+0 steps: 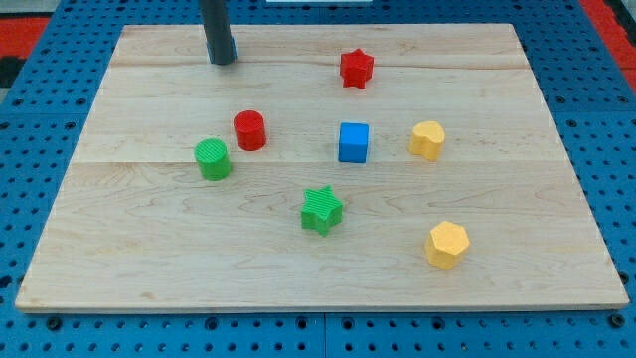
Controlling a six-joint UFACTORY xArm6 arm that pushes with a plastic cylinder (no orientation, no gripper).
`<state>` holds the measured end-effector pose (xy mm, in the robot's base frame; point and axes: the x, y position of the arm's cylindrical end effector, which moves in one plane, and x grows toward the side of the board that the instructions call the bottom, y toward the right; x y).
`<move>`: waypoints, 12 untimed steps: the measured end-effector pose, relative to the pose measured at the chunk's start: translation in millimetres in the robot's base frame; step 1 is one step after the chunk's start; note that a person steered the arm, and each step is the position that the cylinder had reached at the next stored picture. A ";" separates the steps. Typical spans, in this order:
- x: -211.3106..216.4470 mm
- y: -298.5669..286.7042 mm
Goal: Push blue triangle to the top left
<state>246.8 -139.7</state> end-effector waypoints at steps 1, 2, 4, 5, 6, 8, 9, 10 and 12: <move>-10.7 -10.5; -10.5 20.3; -55.1 40.9; -55.4 13.3; -55.0 -3.7; -53.0 29.7; -53.1 6.8; -39.3 -4.0; -19.4 -16.9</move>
<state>227.4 -156.6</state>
